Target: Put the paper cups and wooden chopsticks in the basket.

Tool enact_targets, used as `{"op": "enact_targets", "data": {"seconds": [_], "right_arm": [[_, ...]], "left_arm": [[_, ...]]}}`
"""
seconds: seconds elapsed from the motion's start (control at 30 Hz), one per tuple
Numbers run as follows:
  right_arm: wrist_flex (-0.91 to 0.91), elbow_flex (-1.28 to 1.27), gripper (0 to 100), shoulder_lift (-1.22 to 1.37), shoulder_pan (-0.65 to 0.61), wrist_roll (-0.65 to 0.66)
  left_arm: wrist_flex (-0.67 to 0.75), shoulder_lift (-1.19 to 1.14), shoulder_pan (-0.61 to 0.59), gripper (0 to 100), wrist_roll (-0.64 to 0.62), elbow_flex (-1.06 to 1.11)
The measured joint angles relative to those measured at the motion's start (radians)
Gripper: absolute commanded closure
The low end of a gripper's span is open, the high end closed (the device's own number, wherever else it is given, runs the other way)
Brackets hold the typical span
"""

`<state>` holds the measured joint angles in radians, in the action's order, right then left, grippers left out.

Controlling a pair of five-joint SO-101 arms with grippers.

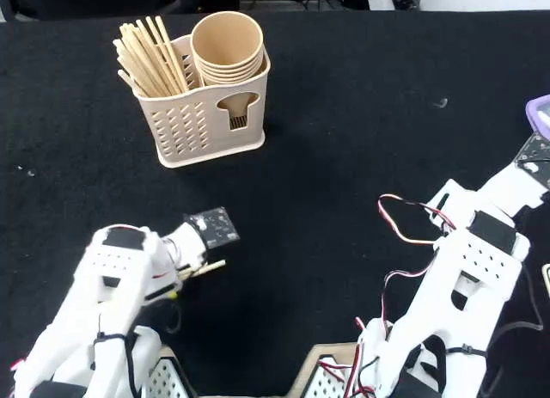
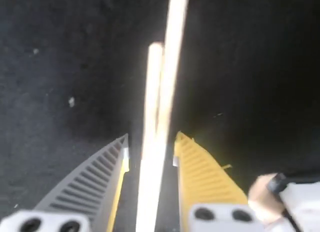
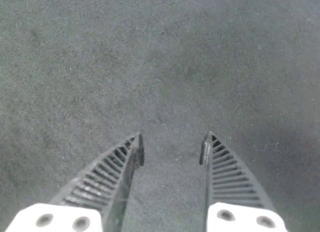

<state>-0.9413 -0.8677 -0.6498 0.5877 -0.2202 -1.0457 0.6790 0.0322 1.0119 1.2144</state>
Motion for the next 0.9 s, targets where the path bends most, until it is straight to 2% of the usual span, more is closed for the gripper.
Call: {"op": "enact_targets", "data": {"seconds": [0.17,0.4,0.47,0.57,0.9], "right_arm": [[0.0,0.0,80.2,0.0,0.0,0.0],[0.0,0.0,80.2,0.0,0.0,0.0],[0.0,0.0,80.2,0.0,0.0,0.0],[0.0,0.0,80.2,0.0,0.0,0.0],[0.0,0.0,80.2,0.0,0.0,0.0]], "left_arm": [[0.009,0.0,-0.104,85,0.075,0.0],[0.009,0.0,-0.13,85,0.084,0.0],[0.009,0.0,-0.13,87,0.084,0.0],[0.003,0.0,-0.13,97,0.084,0.0],[-0.204,0.0,-0.13,97,0.084,-0.101]]}}
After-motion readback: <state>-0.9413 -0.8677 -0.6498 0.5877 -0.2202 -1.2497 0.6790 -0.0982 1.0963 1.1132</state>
